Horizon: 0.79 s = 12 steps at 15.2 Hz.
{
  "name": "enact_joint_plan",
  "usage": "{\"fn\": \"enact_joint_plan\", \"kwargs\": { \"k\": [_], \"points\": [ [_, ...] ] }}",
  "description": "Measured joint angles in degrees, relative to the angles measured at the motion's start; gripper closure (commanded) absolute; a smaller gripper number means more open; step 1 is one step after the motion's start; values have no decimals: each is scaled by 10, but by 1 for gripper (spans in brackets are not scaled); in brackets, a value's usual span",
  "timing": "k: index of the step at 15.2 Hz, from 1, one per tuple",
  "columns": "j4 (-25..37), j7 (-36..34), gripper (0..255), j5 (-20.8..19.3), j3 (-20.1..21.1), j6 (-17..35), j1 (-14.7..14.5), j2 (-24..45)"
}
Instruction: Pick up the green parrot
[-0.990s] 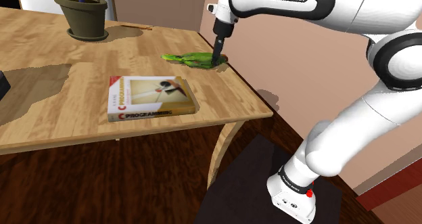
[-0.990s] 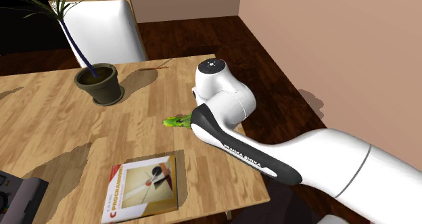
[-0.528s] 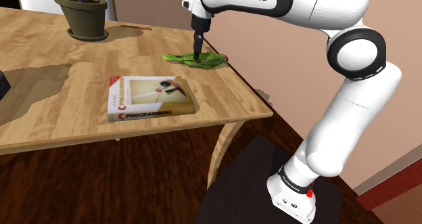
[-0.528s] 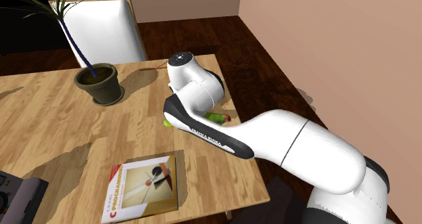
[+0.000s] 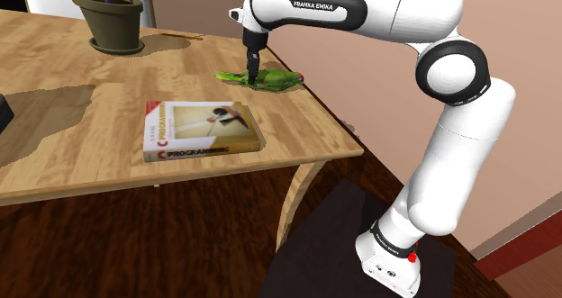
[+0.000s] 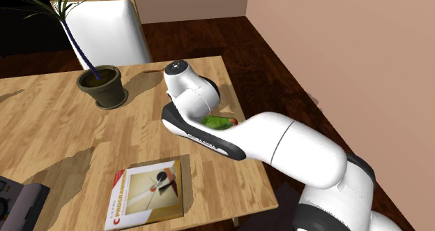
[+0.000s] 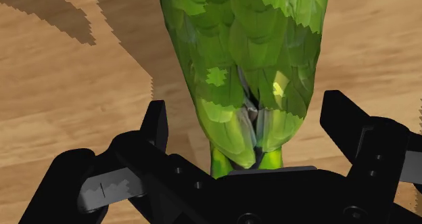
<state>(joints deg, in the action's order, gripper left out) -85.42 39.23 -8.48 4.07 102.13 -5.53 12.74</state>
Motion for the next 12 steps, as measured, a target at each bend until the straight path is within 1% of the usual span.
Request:
{"fn": "enact_joint_plan", "kwargs": {
  "k": [2,3,12],
  "points": [
    [-11,-1,0,0,0,12,0,1],
    [-14,-2,255,-1,0,15,0,1],
    [-17,-2,255,-1,0,18,0,1]
  ]
}}
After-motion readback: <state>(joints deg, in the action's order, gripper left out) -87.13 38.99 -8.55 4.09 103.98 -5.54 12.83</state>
